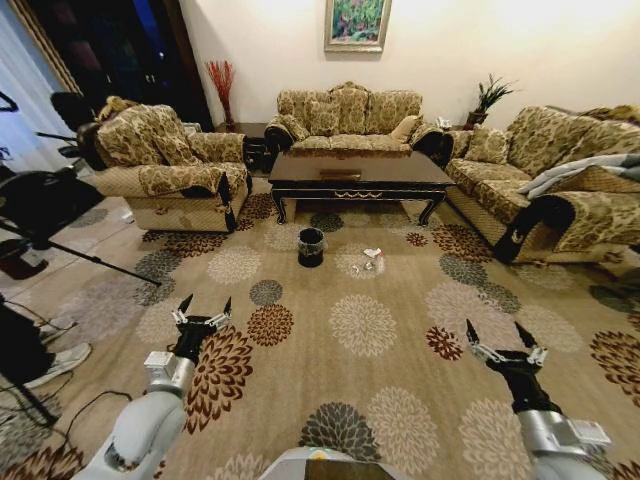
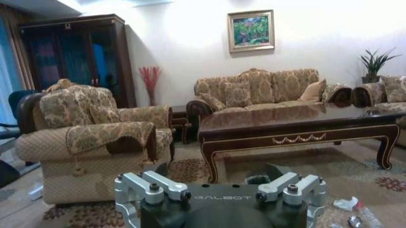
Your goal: Move to the front of the table and pick up the trash from the floor, then place it into the trash bin.
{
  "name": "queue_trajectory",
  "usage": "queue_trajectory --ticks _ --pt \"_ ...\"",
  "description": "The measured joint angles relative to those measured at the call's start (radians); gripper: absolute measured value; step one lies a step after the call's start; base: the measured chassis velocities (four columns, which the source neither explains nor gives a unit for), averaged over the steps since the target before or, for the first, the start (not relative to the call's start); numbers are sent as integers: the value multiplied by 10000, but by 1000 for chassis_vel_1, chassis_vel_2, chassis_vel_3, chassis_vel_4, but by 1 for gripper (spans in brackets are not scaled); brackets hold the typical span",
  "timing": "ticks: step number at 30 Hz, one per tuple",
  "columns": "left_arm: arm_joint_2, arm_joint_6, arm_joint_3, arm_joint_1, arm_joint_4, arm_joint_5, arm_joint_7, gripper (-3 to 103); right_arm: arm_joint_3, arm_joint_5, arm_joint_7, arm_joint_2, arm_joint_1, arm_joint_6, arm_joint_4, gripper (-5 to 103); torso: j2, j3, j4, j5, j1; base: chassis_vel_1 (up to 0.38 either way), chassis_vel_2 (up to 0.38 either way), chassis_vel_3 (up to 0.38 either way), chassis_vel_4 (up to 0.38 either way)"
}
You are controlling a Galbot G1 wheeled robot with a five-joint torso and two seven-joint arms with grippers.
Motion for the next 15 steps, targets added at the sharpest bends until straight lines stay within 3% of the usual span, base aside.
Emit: queue_trajectory --ticks 9,15 --pt "-5 2 -50 50 23 -145 2 100 9 -123 31 79 -7 -30 97 100 0 0 0 -1 0 0 0 0 0" --pt "36 22 -62 60 37 -238 -6 100 60 -66 42 128 -79 -7 172 100 0 0 0 -3 0 -80 -91 95 106"
